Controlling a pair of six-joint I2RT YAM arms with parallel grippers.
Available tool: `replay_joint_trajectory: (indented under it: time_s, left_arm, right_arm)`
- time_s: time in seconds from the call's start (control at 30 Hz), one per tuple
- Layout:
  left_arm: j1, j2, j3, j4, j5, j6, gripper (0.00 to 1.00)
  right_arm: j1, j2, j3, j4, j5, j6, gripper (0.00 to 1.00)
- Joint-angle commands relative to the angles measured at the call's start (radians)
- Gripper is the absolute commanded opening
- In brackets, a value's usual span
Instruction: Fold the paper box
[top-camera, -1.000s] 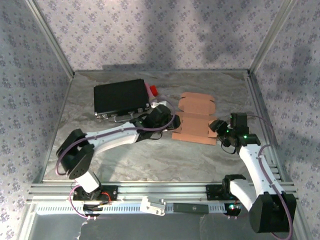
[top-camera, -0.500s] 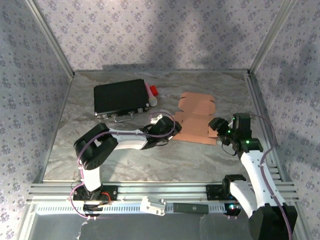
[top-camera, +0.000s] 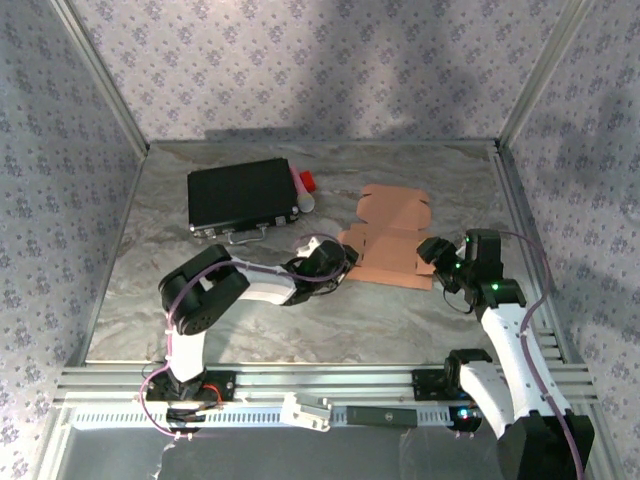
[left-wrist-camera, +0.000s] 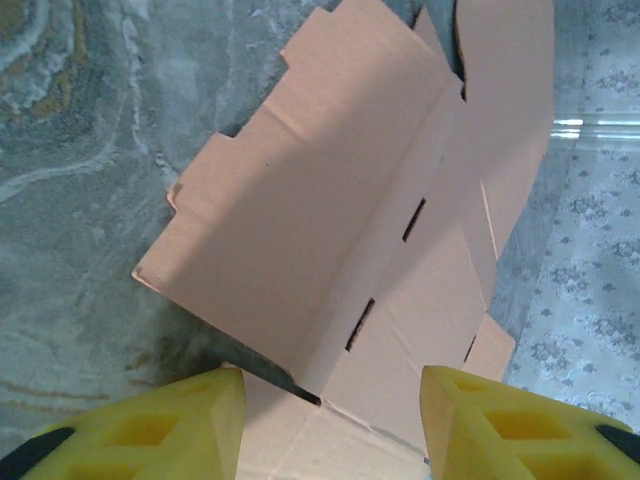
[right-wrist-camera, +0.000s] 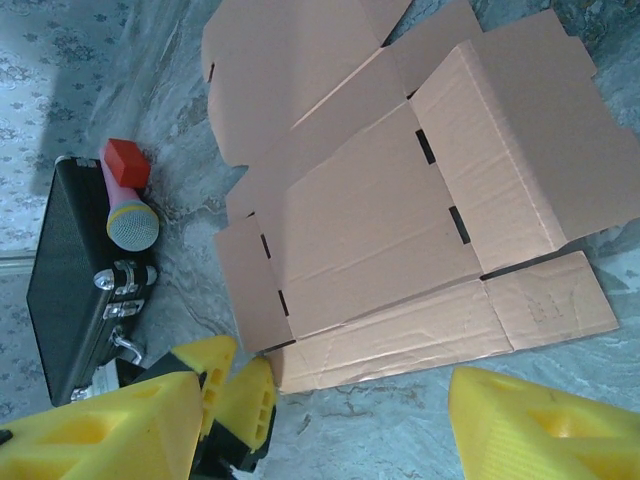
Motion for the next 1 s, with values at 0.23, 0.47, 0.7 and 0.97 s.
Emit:
replay_joint_trajectory:
  time_s: [0.23,0.47,0.7,0.97]
  left_arm:
    - [0.004,0.015,0.018,0.055,-0.081,-0.007,0.34]
    - [0.011,0.034,0.027,0.065,-0.089,-0.019,0.28]
    - [0.018,0.051,0.013,0.114,-0.102,-0.013,0.17]
    - [0.019,0.011,-0.012,0.133,-0.117,0.007,0.00]
  right_arm:
    - [0.014,-0.033,-0.014,-0.023,-0.016,0.011,0.68]
    - [0.025,-0.039,-0.023,-0.016,-0.009,0.015,0.68]
    - [0.033,-0.011,-0.025,0.003,-0.001,0.015,0.68]
    - [0.064,-0.004,-0.061,0.038,0.003,0.058,0.68]
